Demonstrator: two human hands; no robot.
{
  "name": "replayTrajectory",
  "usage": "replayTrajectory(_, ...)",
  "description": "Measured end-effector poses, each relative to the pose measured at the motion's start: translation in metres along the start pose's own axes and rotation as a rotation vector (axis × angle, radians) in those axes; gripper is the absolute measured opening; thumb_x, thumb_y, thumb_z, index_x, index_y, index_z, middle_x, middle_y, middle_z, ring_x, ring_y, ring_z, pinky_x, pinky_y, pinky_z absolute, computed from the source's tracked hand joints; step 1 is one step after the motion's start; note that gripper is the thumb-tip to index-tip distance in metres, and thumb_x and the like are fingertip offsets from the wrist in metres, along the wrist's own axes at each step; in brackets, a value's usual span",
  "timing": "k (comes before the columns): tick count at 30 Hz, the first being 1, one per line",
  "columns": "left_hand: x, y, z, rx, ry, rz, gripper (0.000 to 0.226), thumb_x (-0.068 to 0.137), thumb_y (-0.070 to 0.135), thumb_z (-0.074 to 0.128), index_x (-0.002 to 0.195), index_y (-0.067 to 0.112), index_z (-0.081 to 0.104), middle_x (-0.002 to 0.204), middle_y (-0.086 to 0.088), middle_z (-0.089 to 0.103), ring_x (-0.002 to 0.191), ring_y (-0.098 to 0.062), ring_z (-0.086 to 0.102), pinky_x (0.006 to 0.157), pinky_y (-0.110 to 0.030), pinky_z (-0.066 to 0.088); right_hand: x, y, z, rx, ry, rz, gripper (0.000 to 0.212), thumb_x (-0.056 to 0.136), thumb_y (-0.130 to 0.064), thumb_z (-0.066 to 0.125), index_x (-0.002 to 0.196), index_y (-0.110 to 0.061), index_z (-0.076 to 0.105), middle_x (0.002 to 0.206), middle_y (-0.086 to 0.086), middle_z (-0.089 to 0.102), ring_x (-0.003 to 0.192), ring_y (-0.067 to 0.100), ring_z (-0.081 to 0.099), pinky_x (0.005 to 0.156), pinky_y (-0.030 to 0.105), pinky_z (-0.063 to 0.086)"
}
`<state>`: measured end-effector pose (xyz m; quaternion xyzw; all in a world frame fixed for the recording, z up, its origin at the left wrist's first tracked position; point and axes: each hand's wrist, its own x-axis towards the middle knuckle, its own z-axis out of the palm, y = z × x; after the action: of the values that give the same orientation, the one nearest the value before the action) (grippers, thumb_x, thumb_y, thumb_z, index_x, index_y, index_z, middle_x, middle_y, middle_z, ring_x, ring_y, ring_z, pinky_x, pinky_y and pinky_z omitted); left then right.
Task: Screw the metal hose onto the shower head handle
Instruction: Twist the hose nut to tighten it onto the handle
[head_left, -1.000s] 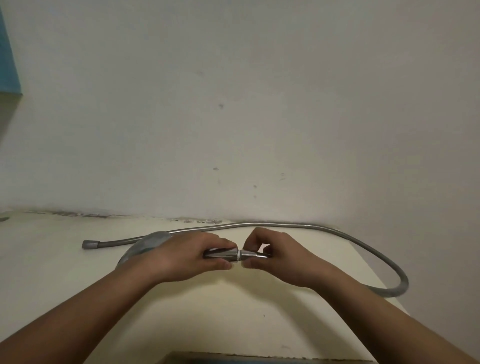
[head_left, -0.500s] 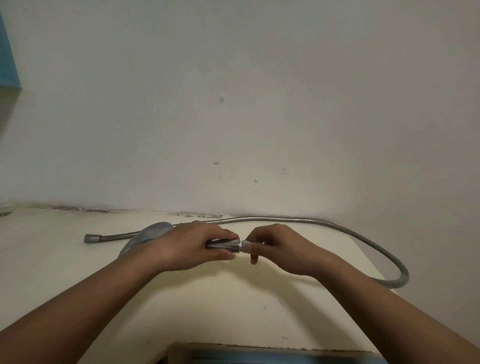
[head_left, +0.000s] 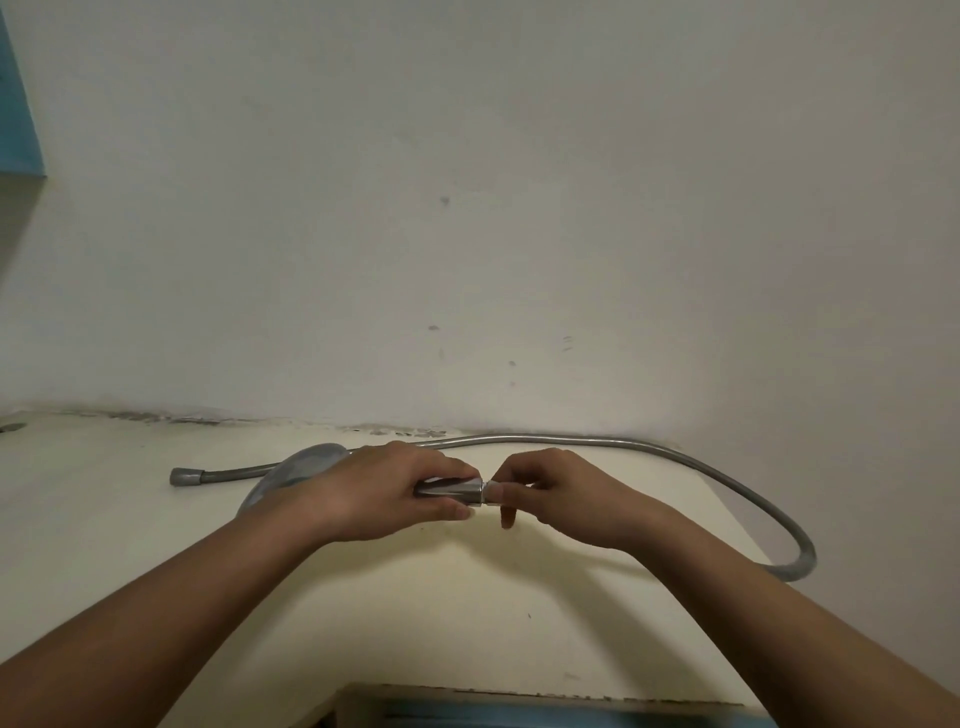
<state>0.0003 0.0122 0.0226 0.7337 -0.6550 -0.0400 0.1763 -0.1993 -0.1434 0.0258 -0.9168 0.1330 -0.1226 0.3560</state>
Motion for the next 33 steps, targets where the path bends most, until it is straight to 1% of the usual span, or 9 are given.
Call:
replayTrajectory(3,-0.0007,0.0003,-0.0006,-0.003,0.001,-0.015,0.035,0.091,0.068,0.060,0.126,0.065,0.056,0.106,0.028,0.070,0.093,0.000,0.063,0.081,-0.032,0.053,-0.0011,0.0005,-0.0004,0.013,0.047,-0.067,0.015,0.094,-0.025,0.076,0.097,-0.012,0.070,0.101,0.008,0.074,0.081,0.011,0.060,0.083,0.041,0.055)
replayTrajectory(6,-0.0011,0.0015,-0.0009,-0.005,-0.005,-0.003,0.028,0.093,0.065,0.061,0.121,0.060,0.061,0.102,0.023,0.069,0.090,-0.004,0.063,0.079,-0.035,0.053,-0.0002,-0.0005,-0.0002,0.008,0.021,-0.012,0.025,0.100,-0.038,0.068,0.094,-0.015,0.074,0.091,0.002,0.079,0.071,0.010,0.054,0.071,0.034,0.047)
replayTrajectory(9,-0.0018,0.0025,-0.0012,0.001,-0.011,0.002,0.025,0.094,0.063,0.062,0.119,0.059,0.062,0.099,0.026,0.068,0.088,-0.002,0.062,0.075,-0.032,0.050,0.0002,-0.0010,0.0008,0.022,0.003,0.045,0.029,0.101,-0.045,0.061,0.091,-0.022,0.076,0.091,-0.002,0.081,0.071,0.013,0.051,0.071,0.034,0.045)
replayTrajectory(13,-0.0033,0.0006,-0.0011,0.005,-0.001,-0.016,0.028,0.095,0.063,0.062,0.122,0.058,0.062,0.102,0.023,0.069,0.089,-0.003,0.062,0.078,-0.034,0.051,-0.0012,-0.0004,0.0023,0.028,0.058,-0.050,0.014,0.095,-0.030,0.075,0.099,-0.016,0.071,0.101,0.002,0.074,0.089,0.024,0.067,0.082,0.043,0.055)
replayTrajectory(16,-0.0035,0.0009,-0.0007,0.008,-0.001,0.001,0.025,0.095,0.063,0.062,0.119,0.055,0.064,0.100,0.019,0.068,0.088,-0.005,0.061,0.074,-0.032,0.049,0.0002,-0.0019,0.0011,0.013,0.024,-0.001,0.024,0.100,-0.038,0.067,0.093,-0.016,0.073,0.087,-0.005,0.077,0.071,0.015,0.058,0.073,0.037,0.050)
replayTrajectory(19,-0.0031,0.0014,-0.0019,0.004,-0.010,-0.005,0.025,0.094,0.064,0.061,0.116,0.054,0.064,0.099,0.018,0.069,0.088,-0.006,0.062,0.078,-0.036,0.052,0.0011,-0.0030,0.0015,-0.003,-0.008,0.055,0.030,0.102,-0.045,0.059,0.087,-0.025,0.074,0.090,-0.004,0.081,0.063,0.007,0.047,0.068,0.032,0.043)
replayTrajectory(25,-0.0017,0.0021,-0.0021,0.002,-0.004,-0.007,0.027,0.094,0.063,0.063,0.120,0.058,0.063,0.096,0.023,0.068,0.085,-0.004,0.061,0.076,-0.032,0.049,-0.0018,-0.0020,0.0003,0.025,0.059,-0.058,0.017,0.096,-0.032,0.074,0.099,-0.015,0.072,0.101,0.005,0.074,0.091,0.027,0.067,0.085,0.045,0.056)
replayTrajectory(29,-0.0022,0.0025,-0.0021,-0.008,-0.008,-0.005,0.024,0.094,0.062,0.064,0.118,0.057,0.064,0.097,0.024,0.068,0.086,-0.005,0.062,0.075,-0.032,0.049,-0.0012,-0.0017,-0.0008,-0.009,0.019,-0.013,0.029,0.101,-0.040,0.065,0.094,-0.014,0.075,0.086,-0.004,0.078,0.065,0.007,0.053,0.067,0.029,0.045)
replayTrajectory(33,-0.0025,0.0028,-0.0028,-0.022,-0.009,-0.011,0.025,0.094,0.062,0.064,0.118,0.058,0.064,0.097,0.027,0.067,0.087,-0.004,0.062,0.076,-0.032,0.049,-0.0018,-0.0022,-0.0007,0.006,0.017,0.001,0.027,0.101,-0.042,0.064,0.099,-0.018,0.076,0.091,-0.006,0.079,0.069,0.006,0.054,0.071,0.029,0.045)
